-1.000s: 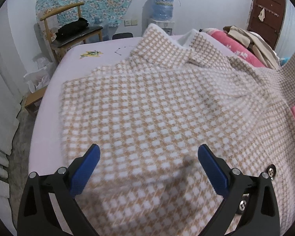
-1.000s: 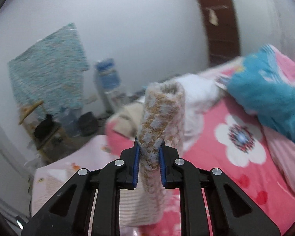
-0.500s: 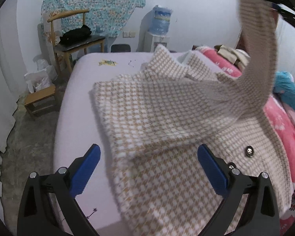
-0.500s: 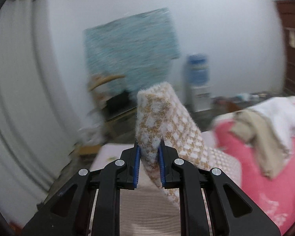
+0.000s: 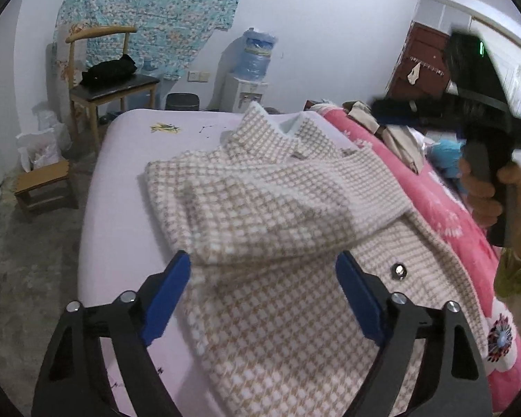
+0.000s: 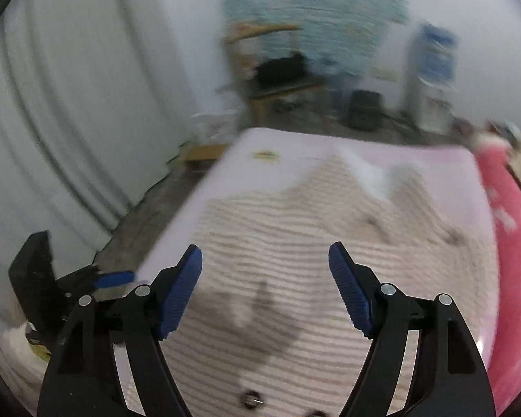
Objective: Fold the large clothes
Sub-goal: 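Grasp the coat hem with the left tool while the right tool grasps beside it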
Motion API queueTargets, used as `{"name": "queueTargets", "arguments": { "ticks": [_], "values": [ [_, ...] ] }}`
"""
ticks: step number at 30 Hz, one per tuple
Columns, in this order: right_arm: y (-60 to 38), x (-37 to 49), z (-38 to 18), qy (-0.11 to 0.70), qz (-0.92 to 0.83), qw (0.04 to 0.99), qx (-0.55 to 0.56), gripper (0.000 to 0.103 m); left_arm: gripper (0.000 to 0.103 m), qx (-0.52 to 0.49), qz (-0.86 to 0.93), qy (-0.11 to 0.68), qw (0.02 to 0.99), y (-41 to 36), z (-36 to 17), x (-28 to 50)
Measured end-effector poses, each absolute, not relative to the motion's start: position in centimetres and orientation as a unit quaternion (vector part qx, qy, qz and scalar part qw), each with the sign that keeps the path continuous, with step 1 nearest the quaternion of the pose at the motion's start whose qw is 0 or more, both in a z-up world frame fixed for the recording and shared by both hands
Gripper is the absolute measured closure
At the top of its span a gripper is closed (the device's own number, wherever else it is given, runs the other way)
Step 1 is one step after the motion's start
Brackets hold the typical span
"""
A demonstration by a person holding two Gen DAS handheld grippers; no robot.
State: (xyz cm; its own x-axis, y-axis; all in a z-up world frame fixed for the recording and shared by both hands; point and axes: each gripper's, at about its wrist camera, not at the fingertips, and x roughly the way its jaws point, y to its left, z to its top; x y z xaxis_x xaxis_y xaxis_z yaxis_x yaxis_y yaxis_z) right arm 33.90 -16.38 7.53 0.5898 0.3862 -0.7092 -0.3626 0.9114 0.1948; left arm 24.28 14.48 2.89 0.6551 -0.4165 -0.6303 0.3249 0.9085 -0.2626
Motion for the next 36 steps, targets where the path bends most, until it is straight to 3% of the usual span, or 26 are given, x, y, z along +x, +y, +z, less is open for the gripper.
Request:
{"name": "queueTargets", "arguments": {
  "ticks": [6, 12, 15, 19, 24, 26, 32, 36],
  "values": [
    [-28.9, 35.3, 6.2, 0.411, 0.083, 0.905, 0.069, 0.031, 0.038, -0.13, -0.183, 0.385, 0.895, 15.2, 2.6, 29.7],
    [-37.1, 37.7, 2.5, 0.444, 0.019, 0.881, 0.159, 0.034, 0.042, -0.181, -0.151, 0.452, 0.86, 16.0, -0.2, 35.4],
    [-38.3, 38.7, 0.2, 0.467, 0.017, 0.864, 0.188, 0.043, 0.047, -0.192, -0.13, 0.473, 0.85, 16.1, -1.5, 36.8],
    [-38.7, 40.1, -1.9, 0.491, 0.034, 0.844, 0.212, 0.06, 0.062, -0.197, -0.113, 0.486, 0.844, 16.2, -2.5, 37.1],
    [-37.4, 40.3, -2.8, 0.499, 0.049, 0.846, 0.181, 0.088, 0.088, -0.171, -0.098, 0.479, 0.855, 16.3, -2.7, 37.0],
    [-36.8, 39.9, -2.3, 0.489, 0.047, 0.856, 0.162, 0.092, 0.096, -0.165, -0.1, 0.468, 0.862, 16.3, -2.2, 36.7],
    [-36.3, 38.9, -1.4, 0.468, 0.042, 0.869, 0.153, 0.095, 0.097, -0.114, -0.108, 0.394, 0.906, 15.1, 2.3, 35.6],
    [-36.1, 39.0, -2.1, 0.467, 0.032, 0.871, 0.148, 0.095, 0.097, -0.111, -0.093, 0.403, 0.904, 15.3, 2.2, 36.4]
  ]
}}
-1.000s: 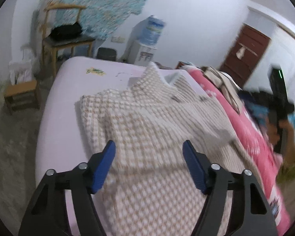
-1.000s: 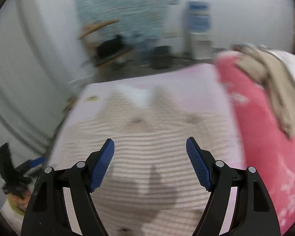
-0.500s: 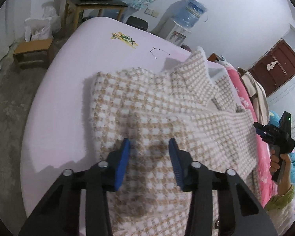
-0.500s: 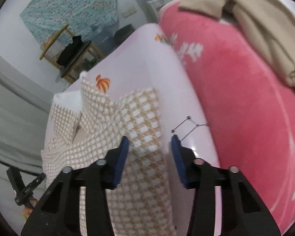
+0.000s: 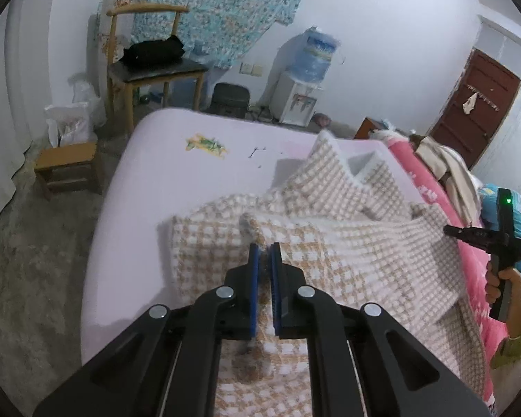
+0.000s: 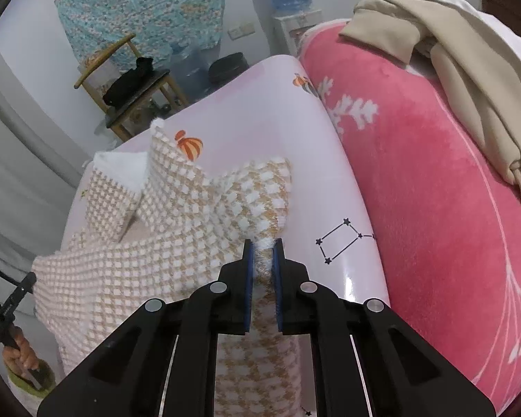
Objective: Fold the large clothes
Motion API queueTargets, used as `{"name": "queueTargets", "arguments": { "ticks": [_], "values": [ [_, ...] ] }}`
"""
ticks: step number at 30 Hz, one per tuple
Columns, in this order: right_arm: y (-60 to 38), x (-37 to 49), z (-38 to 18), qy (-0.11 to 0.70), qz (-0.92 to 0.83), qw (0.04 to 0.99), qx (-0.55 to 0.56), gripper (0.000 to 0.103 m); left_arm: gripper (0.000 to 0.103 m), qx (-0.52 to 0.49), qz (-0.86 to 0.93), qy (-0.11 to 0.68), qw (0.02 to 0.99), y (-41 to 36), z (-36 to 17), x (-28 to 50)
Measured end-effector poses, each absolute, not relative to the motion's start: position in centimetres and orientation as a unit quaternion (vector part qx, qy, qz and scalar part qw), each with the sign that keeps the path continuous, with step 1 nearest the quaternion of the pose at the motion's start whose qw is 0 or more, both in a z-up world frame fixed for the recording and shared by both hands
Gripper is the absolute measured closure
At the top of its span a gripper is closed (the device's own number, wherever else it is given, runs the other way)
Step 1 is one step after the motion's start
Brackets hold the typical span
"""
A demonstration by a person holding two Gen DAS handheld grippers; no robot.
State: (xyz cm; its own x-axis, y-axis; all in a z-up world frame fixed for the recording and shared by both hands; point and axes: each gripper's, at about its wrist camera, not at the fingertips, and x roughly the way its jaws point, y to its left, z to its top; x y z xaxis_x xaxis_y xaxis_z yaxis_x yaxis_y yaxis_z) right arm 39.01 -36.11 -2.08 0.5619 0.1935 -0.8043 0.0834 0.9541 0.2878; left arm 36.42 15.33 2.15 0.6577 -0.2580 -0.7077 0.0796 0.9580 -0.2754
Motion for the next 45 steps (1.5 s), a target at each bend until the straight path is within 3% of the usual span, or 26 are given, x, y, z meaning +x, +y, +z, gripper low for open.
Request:
{"name": "queueTargets", "arguments": {
  "ticks": [6, 8, 10, 15, 17, 19, 24, 27, 30, 31, 36, 41, 45],
  "values": [
    [-36.1, 39.2, -3.0, 0.465, 0.026, 0.873, 0.145, 0.094, 0.097, -0.11, -0.065, 0.446, 0.886, 15.9, -2.1, 36.4],
    [-36.2, 39.2, -3.3, 0.464, 0.024, 0.874, 0.141, 0.089, 0.097, -0.111, -0.062, 0.442, 0.888, 16.0, -2.7, 36.3],
    [-36.4, 39.2, -3.2, 0.466, 0.021, 0.874, 0.137, 0.075, 0.095, -0.109, -0.06, 0.437, 0.891, 16.0, -2.7, 36.2],
    [-37.7, 37.3, -0.3, 0.428, 0.022, 0.893, 0.135, 0.07, 0.09, -0.102, -0.046, 0.419, 0.901, 16.6, -1.6, 35.2],
    [-37.3, 36.3, 1.1, 0.415, 0.043, 0.901, 0.119, 0.075, 0.09, -0.087, -0.032, 0.392, 0.915, 16.8, -0.3, 34.3],
    [-35.9, 36.0, 1.6, 0.42, 0.071, 0.9, 0.089, 0.093, 0.09, -0.069, -0.042, 0.366, 0.927, 16.4, 0.9, 33.7],
    [-32.0, 37.8, -1.1, 0.463, 0.081, 0.882, 0.039, 0.094, 0.09, -0.004, -0.077, 0.409, 0.909, 12.0, -0.3, 34.8],
    [-31.6, 39.3, -4.4, 0.502, 0.039, 0.864, 0.007, 0.1, 0.09, 0.03, -0.055, 0.441, 0.895, 11.3, -2.8, 35.8],
    [-31.7, 38.9, -3.7, 0.499, 0.028, 0.866, 0.013, 0.099, 0.089, 0.013, -0.053, 0.445, 0.894, 12.2, -2.0, 35.6],
    [-31.1, 38.2, -2.8, 0.492, 0.026, 0.87, 0.005, 0.093, 0.089, 0.013, -0.048, 0.44, 0.897, 12.3, -1.5, 35.3],
    [-25.5, 33.7, -0.2, 0.457, 0.155, 0.876, -0.014, 0.093, 0.09, 0.017, -0.111, 0.413, 0.904, 10.5, 0.7, 33.4],
    [-20.5, 32.3, -5.1, 0.505, 0.173, 0.84, -0.091, 0.088, 0.088, 0.024, -0.113, 0.466, 0.877, 8.2, -3.1, 34.3],
    [-20.9, 30.8, -3.5, 0.496, 0.152, 0.851, -0.08, 0.083, 0.088, -0.018, -0.114, 0.458, 0.882, 9.2, -1.4, 33.2]
  ]
}}
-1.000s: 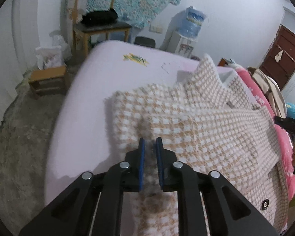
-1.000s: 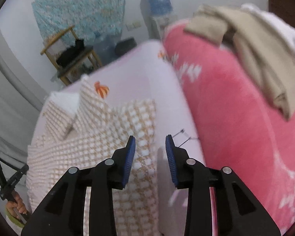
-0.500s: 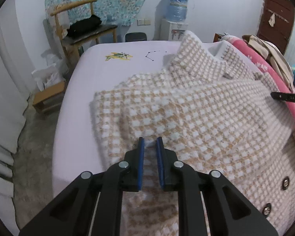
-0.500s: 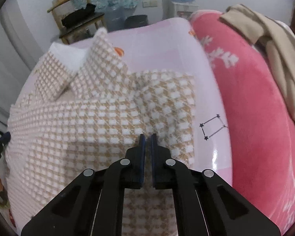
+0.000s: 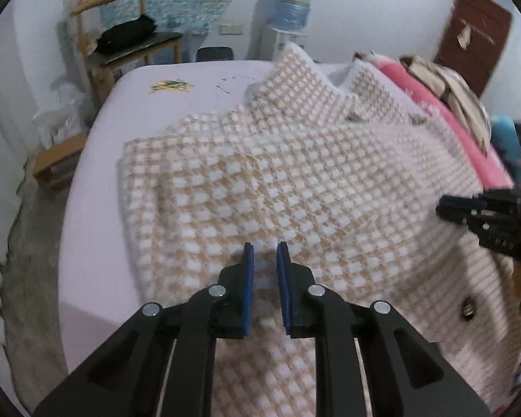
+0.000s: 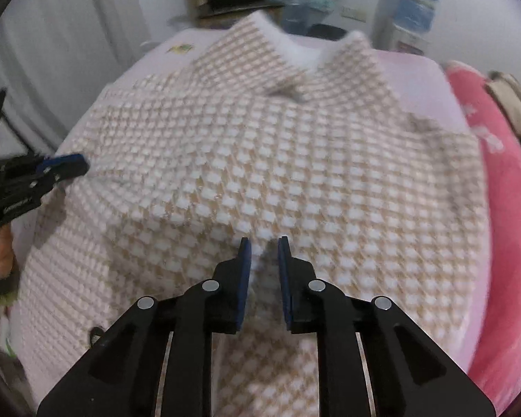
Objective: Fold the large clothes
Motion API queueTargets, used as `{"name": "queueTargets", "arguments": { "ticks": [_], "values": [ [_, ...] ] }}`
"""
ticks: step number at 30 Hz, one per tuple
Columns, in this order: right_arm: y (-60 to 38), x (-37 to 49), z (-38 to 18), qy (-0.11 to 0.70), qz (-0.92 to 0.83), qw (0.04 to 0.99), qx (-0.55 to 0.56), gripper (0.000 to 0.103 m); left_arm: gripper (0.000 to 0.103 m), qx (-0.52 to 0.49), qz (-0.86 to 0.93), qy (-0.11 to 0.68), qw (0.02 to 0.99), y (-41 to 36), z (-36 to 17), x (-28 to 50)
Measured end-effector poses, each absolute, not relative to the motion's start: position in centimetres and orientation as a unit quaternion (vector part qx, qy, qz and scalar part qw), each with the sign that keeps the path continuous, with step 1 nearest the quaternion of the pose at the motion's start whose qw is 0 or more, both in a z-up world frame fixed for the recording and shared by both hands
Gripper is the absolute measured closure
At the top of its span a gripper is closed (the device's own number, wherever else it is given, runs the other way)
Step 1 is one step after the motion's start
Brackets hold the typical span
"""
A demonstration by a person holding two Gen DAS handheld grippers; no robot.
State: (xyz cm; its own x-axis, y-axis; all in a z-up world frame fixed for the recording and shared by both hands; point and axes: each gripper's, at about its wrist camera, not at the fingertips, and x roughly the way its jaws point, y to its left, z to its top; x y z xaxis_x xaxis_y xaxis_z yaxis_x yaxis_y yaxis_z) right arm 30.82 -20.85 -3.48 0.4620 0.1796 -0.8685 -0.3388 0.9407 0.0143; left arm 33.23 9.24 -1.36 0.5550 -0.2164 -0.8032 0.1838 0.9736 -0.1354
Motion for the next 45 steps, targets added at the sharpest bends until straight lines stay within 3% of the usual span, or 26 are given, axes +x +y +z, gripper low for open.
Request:
{"name": "queueTargets", "arguments": {
  "ticks": [2, 3, 6, 12, 14, 16, 19, 21, 24, 26, 30, 38, 45],
  "values": [
    [-20.5, 29.3, -2.5, 0.476, 0.168, 0.859, -0.087, 0.077, 0.087, 0.009, -0.122, 0.438, 0.891, 8.9, -0.3, 31.7],
    [-20.3, 28.6, -2.5, 0.472, 0.165, 0.861, -0.097, 0.068, 0.085, 0.031, -0.119, 0.437, 0.891, 8.4, -0.4, 31.2],
    [-20.7, 28.7, -4.2, 0.492, 0.141, 0.854, -0.092, 0.055, 0.079, 0.034, -0.11, 0.473, 0.874, 8.4, -2.2, 31.3],
    [-23.8, 27.6, -1.5, 0.474, 0.118, 0.873, 0.008, 0.052, 0.074, 0.007, -0.116, 0.455, 0.883, 8.9, 0.5, 29.1],
    [-25.1, 26.5, -0.8, 0.456, 0.093, 0.885, 0.006, 0.048, 0.058, 0.025, -0.125, 0.442, 0.888, 8.4, 1.4, 27.0],
    [-26.9, 26.2, -1.8, 0.468, 0.064, 0.881, 0.018, 0.047, 0.049, 0.031, -0.133, 0.456, 0.88, 8.0, 0.6, 26.0],
    [-29.4, 26.6, -4.4, 0.513, 0.039, 0.855, 0.071, 0.051, 0.049, 0.041, -0.101, 0.501, 0.858, 7.7, -1.7, 25.9],
    [-29.9, 24.4, -3.5, 0.501, 0.042, 0.861, 0.081, 0.05, 0.049, 0.017, -0.095, 0.502, 0.86, 8.3, -1.6, 24.9],
    [-29.2, 19.8, -1.0, 0.468, 0.064, 0.879, 0.073, 0.037, 0.037, 0.009, -0.097, 0.473, 0.876, 9.0, 0.0, 21.5],
    [-28.6, 16.0, 0.1, 0.453, 0.074, 0.886, 0.064, 0.033, 0.032, 0.034, -0.086, 0.461, 0.883, 8.7, 0.5, 18.8],
    [-27.6, 9.5, -0.2, 0.454, 0.089, 0.884, 0.064, 0.027, 0.029, 0.049, -0.084, 0.472, 0.876, 7.9, 0.1, 15.0],
    [-25.2, 1.7, -2.5, 0.454, 0.038, 0.89, 0.033, 0.027, 0.02, 0.054, -0.065, 0.484, 0.871, 6.1, -1.6, 9.6],
    [-22.5, 0.5, -4.2, 0.481, 0.058, 0.875, 0.005, 0.027, 0.019, 0.065, -0.038, 0.509, 0.858, 4.7, -4.4, 7.8]
  ]
}}
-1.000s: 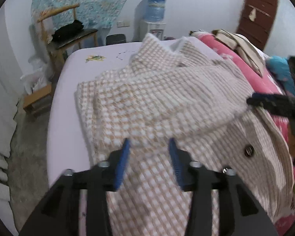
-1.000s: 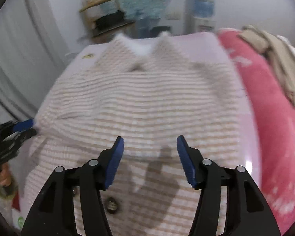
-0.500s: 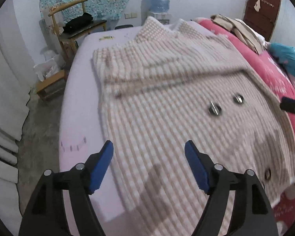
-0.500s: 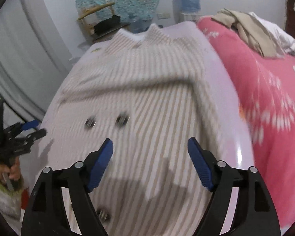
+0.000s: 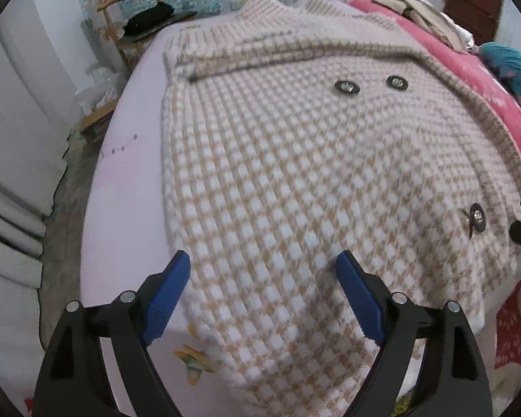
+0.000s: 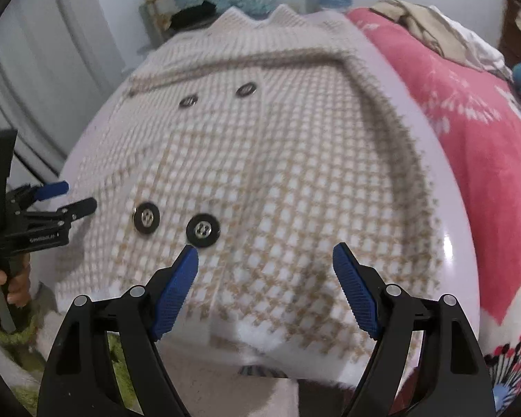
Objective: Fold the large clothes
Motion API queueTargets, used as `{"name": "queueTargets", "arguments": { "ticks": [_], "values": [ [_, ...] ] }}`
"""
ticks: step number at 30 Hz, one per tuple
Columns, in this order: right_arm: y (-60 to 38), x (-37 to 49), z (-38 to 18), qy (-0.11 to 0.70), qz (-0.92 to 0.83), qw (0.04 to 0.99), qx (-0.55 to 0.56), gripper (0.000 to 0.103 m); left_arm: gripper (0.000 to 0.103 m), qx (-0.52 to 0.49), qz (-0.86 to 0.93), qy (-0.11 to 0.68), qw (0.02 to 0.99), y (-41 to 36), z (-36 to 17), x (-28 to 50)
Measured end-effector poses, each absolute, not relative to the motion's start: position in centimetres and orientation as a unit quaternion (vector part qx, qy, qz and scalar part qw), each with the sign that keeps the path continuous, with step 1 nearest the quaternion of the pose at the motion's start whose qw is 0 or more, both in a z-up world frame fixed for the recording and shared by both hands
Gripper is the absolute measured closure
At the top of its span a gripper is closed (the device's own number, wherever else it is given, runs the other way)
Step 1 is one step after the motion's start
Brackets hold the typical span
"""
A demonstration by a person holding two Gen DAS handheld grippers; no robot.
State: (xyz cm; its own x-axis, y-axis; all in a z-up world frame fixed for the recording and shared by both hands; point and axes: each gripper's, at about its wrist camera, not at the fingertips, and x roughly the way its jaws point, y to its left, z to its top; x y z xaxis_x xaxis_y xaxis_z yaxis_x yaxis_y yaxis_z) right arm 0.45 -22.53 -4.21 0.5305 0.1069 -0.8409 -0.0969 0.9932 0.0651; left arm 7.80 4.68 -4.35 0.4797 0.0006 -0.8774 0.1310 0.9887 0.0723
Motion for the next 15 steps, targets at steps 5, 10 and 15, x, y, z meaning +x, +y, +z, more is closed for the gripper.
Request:
{"name": "queueTargets", "arguments": {
  "ticks": [5, 10, 15],
  "values": [
    [-22.0, 1.1, -4.4, 0.476, 0.06, 0.877, -0.006, 0.027, 0.013, 0.071, -0.021, 0.51, 0.857, 3.9, -5.0, 7.5],
    [-21.8, 1.9, -6.2, 0.497, 0.051, 0.866, -0.019, 0.027, 0.008, 0.077, -0.008, 0.511, 0.856, 3.3, -5.5, 7.4],
    [-20.8, 1.4, -6.6, 0.499, 0.051, 0.864, -0.036, 0.019, 0.006, 0.071, -0.001, 0.51, 0.857, 3.4, -5.8, 7.4]
  ]
}}
